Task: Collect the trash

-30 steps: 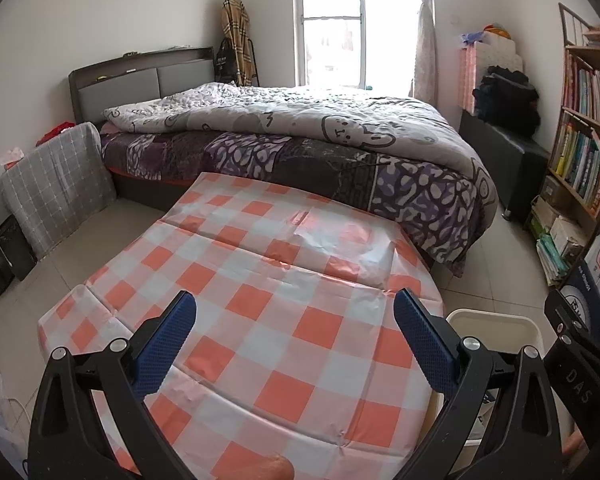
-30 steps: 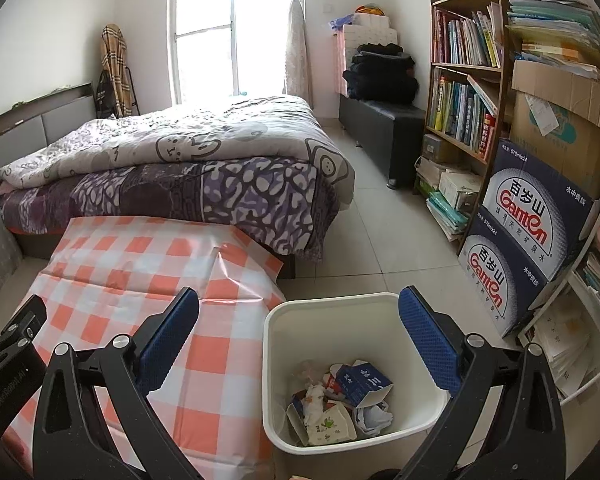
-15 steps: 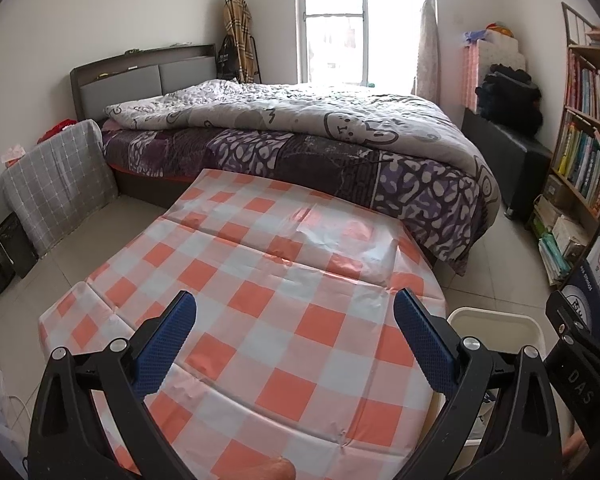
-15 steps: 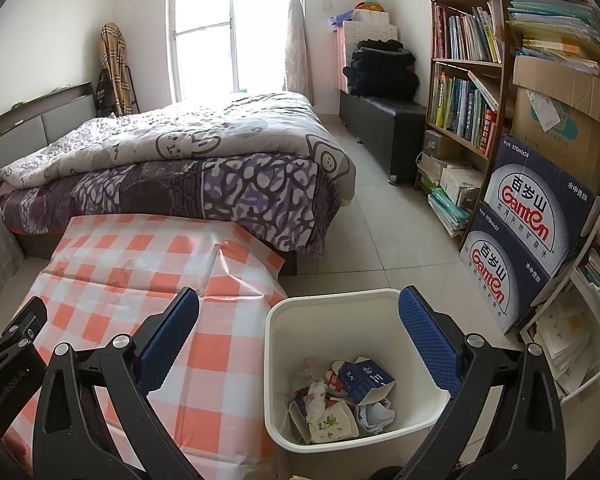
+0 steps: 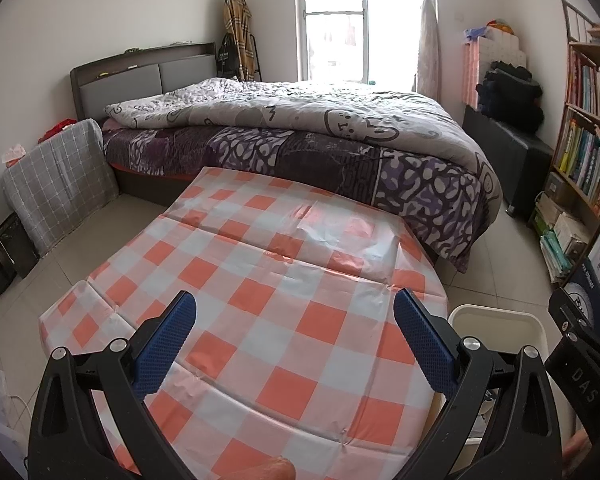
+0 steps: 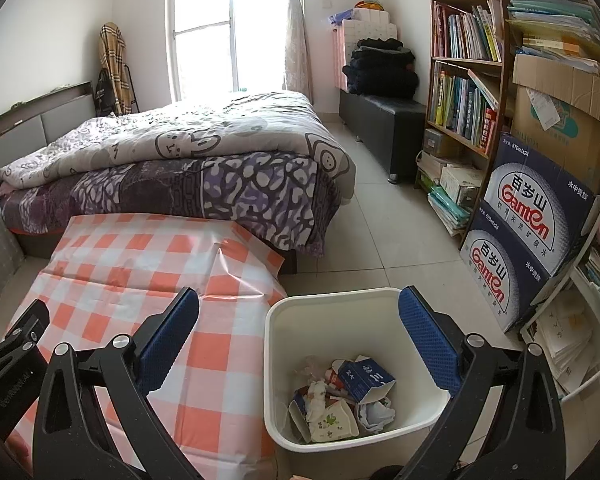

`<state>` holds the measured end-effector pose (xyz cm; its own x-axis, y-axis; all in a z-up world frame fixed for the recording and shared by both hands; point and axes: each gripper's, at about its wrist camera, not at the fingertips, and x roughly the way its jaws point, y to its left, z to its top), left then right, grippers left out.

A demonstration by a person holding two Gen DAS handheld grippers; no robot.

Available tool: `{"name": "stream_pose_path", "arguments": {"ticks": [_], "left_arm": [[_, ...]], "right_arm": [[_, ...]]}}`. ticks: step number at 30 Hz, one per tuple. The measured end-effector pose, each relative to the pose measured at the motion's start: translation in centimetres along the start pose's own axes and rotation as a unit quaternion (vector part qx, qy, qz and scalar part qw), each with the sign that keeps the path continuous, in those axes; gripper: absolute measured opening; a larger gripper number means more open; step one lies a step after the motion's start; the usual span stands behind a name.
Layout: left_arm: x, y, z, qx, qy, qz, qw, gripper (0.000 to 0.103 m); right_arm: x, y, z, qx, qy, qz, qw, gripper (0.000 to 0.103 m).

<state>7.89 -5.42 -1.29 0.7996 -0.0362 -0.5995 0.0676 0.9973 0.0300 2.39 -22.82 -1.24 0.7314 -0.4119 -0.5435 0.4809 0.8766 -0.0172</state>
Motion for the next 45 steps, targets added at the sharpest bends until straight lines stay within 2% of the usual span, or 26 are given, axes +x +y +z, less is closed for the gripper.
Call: {"name": "stream_pose_path", "arguments": {"ticks": [45], "left_arm": [[0.29,0.29,-0.23,-0.001,0.005,0.004,1.0000,0.096]], "right_arm": [[0.16,-0.02,-0.30,0.002,0.006,-0.001,1.000,0.096]]}}
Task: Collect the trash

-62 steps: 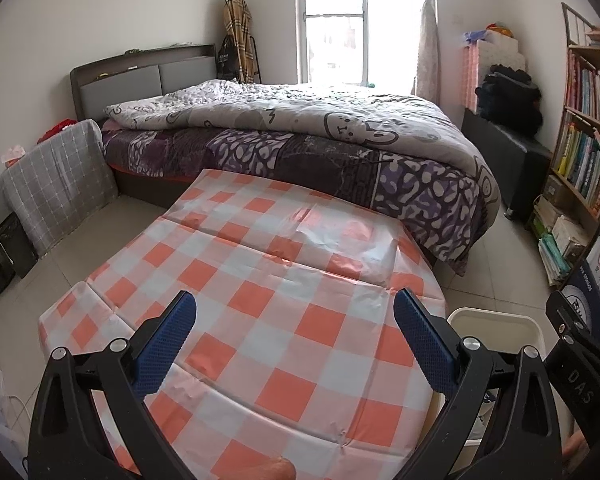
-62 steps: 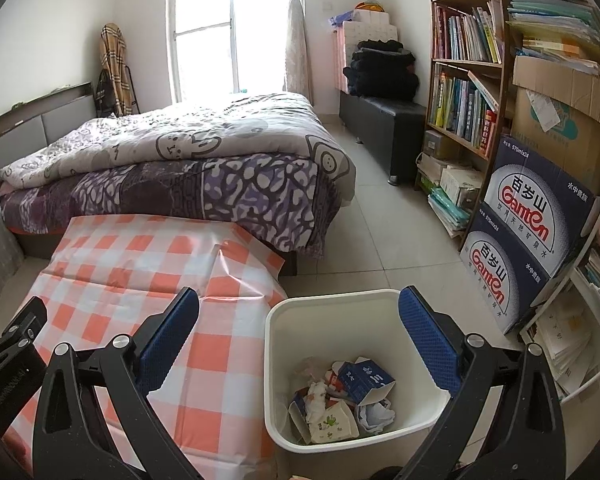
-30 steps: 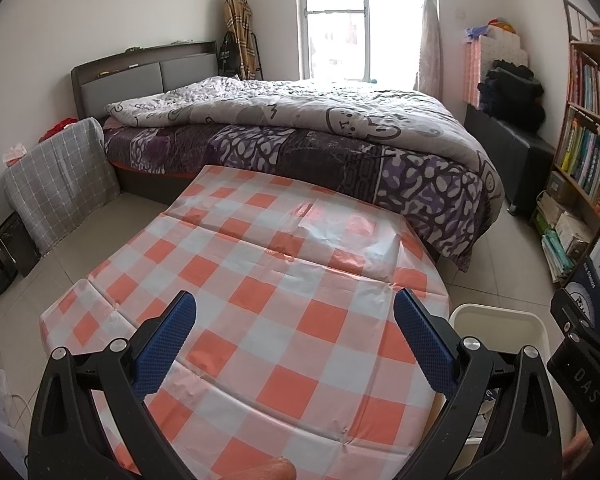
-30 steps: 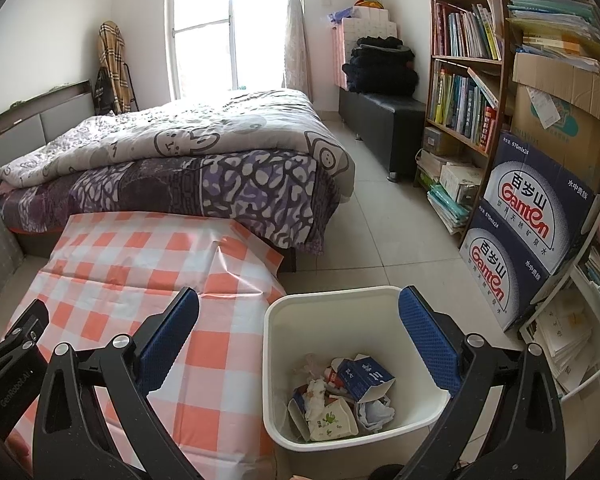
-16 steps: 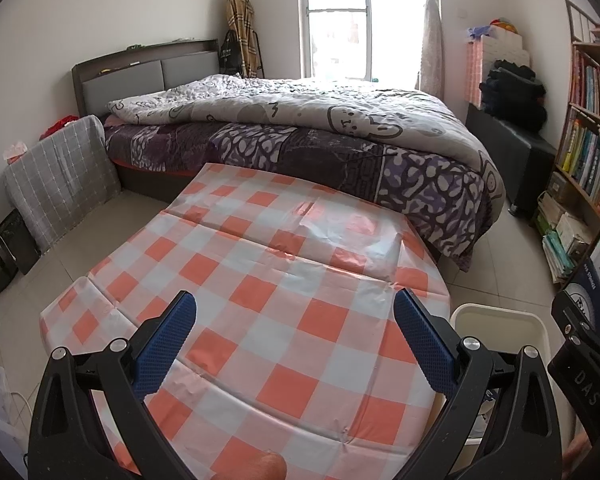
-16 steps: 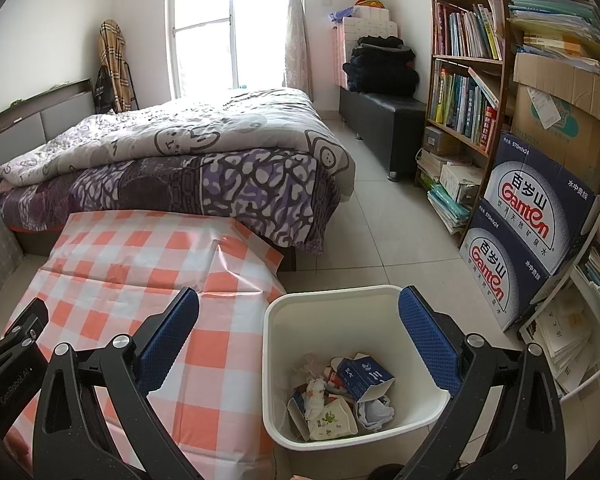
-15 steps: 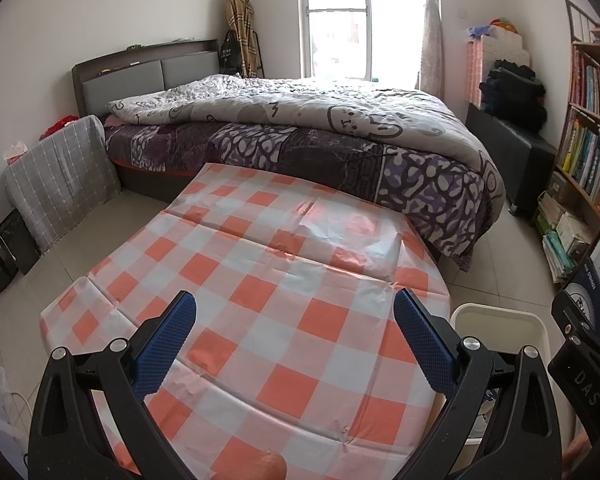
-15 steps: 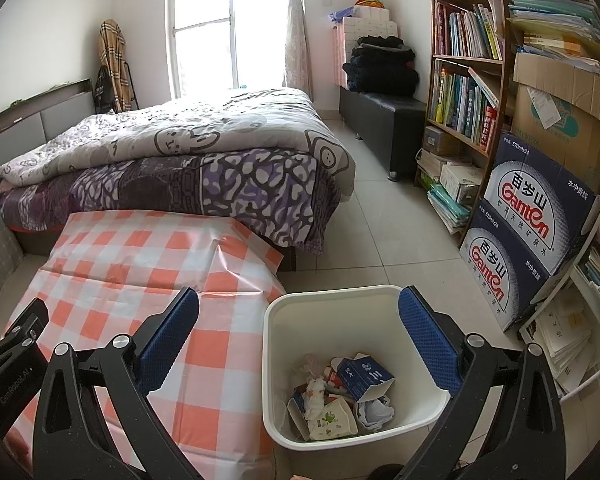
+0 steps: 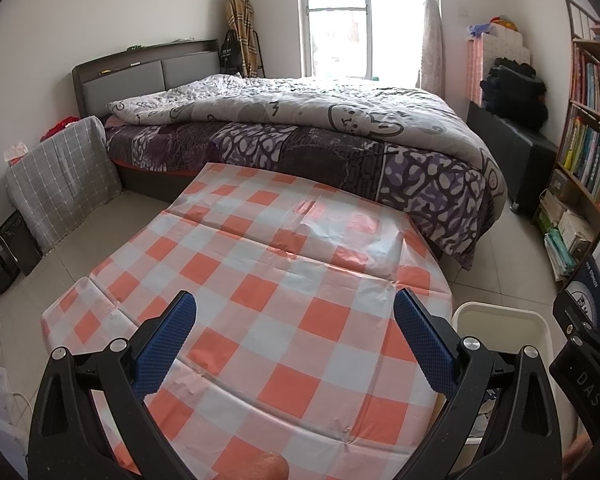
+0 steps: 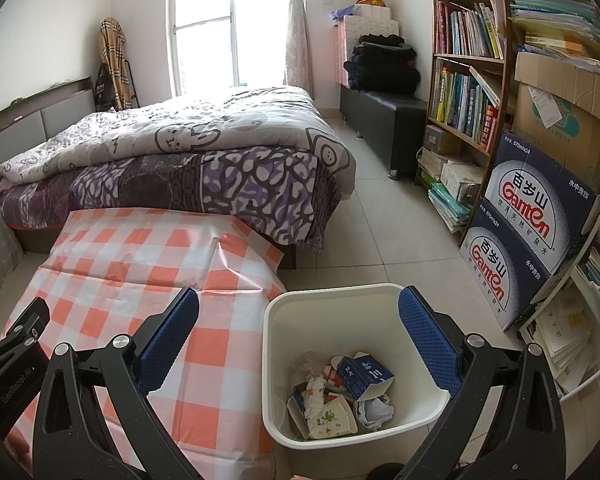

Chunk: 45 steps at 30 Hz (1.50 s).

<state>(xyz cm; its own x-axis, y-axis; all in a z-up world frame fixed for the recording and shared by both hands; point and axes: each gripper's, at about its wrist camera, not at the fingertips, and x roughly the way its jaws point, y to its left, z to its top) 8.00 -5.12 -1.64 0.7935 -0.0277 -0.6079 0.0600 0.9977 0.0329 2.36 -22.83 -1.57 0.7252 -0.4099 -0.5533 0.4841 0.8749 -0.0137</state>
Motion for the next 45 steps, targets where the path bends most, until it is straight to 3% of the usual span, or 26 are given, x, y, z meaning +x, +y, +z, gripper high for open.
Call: {"name": "stream_pose_path", "arguments": {"ticks": [45], "left_arm": [[-0.1,1.4,-0.5,0.012,-0.003,-0.007,0.9999,0.096]], "right_arm": [[0.0,-0.2,-1.2,0.000,0.009,-0.001,1.000,0.096]]}}
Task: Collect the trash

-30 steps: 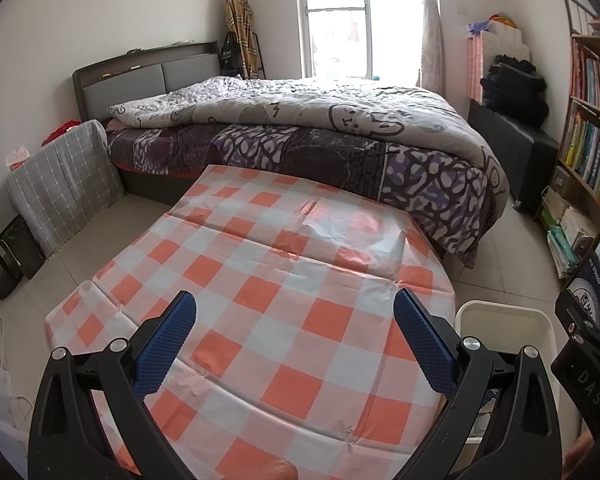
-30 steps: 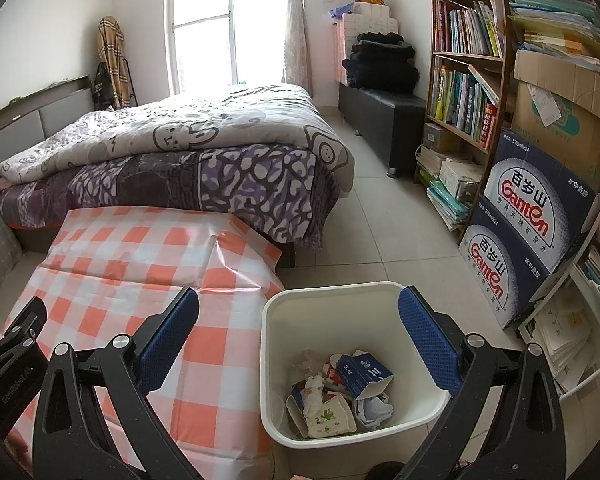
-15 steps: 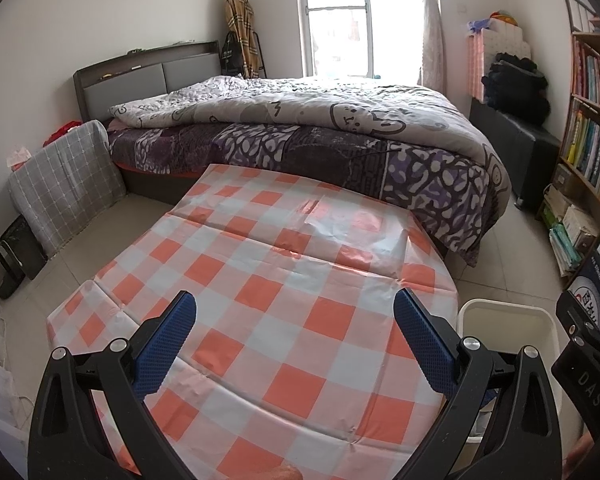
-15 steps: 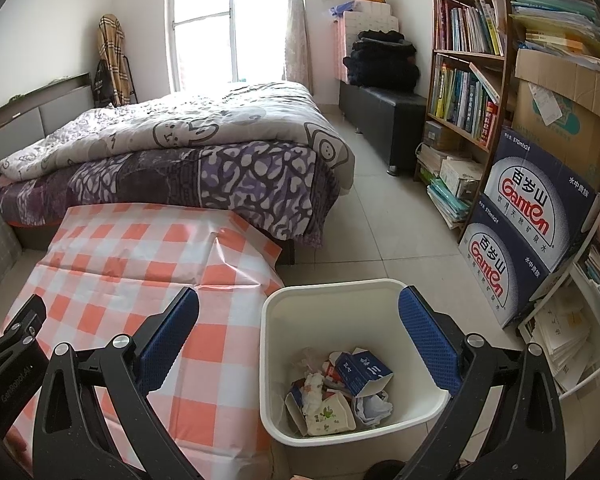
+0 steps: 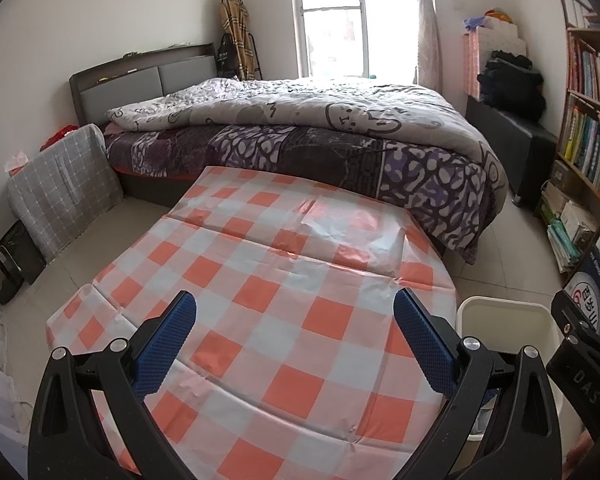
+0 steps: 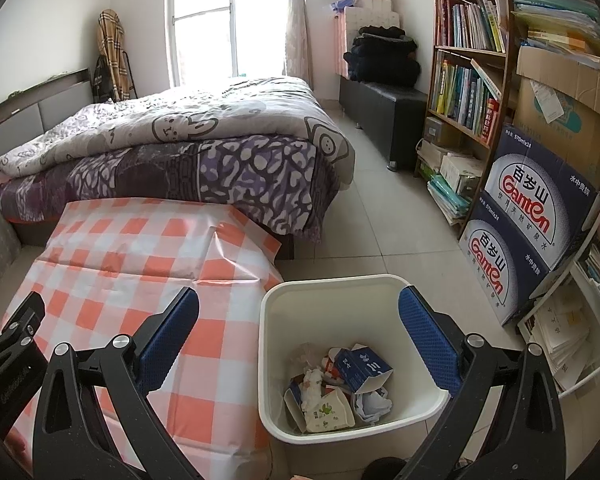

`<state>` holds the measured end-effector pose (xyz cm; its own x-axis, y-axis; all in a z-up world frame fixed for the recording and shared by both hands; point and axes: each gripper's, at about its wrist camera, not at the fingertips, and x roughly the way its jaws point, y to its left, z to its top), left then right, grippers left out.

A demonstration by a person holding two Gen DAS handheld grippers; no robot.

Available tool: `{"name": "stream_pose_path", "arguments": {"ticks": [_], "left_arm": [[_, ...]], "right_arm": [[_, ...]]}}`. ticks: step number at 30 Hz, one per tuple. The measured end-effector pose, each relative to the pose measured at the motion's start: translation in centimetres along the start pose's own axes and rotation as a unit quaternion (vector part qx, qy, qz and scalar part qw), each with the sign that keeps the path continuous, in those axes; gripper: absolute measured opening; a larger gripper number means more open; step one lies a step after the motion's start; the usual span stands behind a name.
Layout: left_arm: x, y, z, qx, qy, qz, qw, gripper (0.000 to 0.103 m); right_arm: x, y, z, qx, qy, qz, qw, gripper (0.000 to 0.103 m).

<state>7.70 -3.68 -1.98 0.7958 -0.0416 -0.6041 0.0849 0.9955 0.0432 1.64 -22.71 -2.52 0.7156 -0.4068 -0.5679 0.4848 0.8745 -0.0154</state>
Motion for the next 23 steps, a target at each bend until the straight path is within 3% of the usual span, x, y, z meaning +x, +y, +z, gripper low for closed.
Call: {"name": "stream_pose_path", "arguments": {"ticks": [15,23], "left_arm": [[-0.5,1.6,-0.5,0.005,-0.011,-0.013,0.9998,0.093],[0.0,0.9,0.2,0.003,0.010,-0.001,0.9999,0.096]], "right_arm": [[0.3,0.0,0.4,-0.001,0.002,0.001,1.000,0.096],[0.0,-0.1,-0.5,-0.002,0.004,0.004,1.000,0.096]]}}
